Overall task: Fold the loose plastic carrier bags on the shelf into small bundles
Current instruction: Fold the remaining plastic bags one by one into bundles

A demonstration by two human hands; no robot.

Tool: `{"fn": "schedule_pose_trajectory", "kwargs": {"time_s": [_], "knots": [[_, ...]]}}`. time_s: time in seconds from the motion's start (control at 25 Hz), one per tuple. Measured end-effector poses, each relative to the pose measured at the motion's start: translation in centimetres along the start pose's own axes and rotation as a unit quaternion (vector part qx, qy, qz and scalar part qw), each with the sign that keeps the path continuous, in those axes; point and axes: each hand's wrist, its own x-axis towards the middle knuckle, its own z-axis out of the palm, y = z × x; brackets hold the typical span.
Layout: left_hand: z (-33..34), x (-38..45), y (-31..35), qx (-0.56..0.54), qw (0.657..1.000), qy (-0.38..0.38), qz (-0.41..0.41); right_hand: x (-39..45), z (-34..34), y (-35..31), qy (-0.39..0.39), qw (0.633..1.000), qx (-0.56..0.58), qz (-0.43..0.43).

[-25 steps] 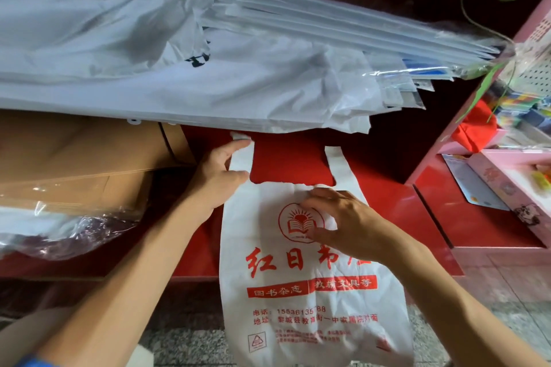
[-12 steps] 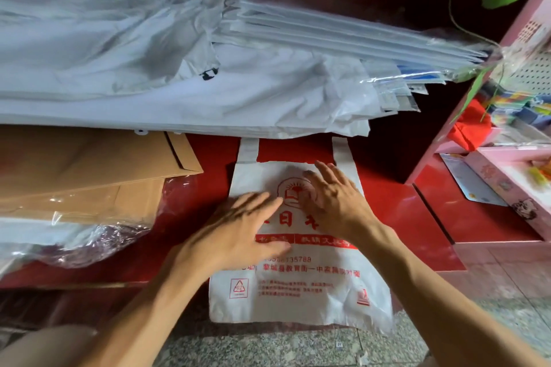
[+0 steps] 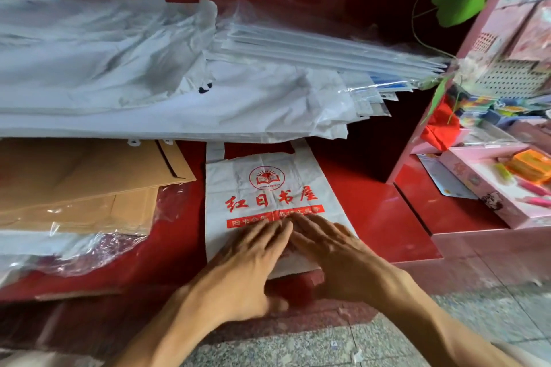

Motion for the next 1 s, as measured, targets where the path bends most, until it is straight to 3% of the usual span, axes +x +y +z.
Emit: {"fn": "schedule_pose_trajectory", "kwargs": {"time_s": [0.08,0.2,0.32,0.44,0.52,0.56,0.76,1.0], "knots": [[0.2,-0.7,-0.1,0.035,0.999,0.031,0.003,-0.7,-0.3,0.8,0.02,1.0,-0.003,0.019],[-1.6,-1.5,-1.2,-0.03,0.997,0.067,-0.026,-1.4,-1.6,2.7,0.021,0.984,0.168,0.051],[-2.6,-1.7,-2.9,-0.117,0.981,0.098,-0.117,-1.3,-1.9,4.8,0.102,0.946,0.286,0.11],[-1.8,-0.8,-5.5,-0.222,0.933,0.164,-0.232,-0.1,-0.8,5.5,0.198,0.884,0.374,0.199],[-1.4,-0.2,-6.4,-0.282,0.886,0.209,-0.302,1.0,0.0,5.4,0.248,0.872,0.355,0.226],[-1.3,-0.2,-6.5,-0.269,0.879,0.224,-0.323,1.5,0.4,5.3,0.262,0.876,0.326,0.241],[-1.0,-0.2,-6.0,-0.093,0.907,0.253,-0.323,2.8,0.9,4.4,0.306,0.896,0.176,0.27],[-1.4,-0.4,-6.0,-0.053,0.905,0.225,-0.356,3.4,1.1,4.4,0.288,0.914,0.057,0.28]]}}
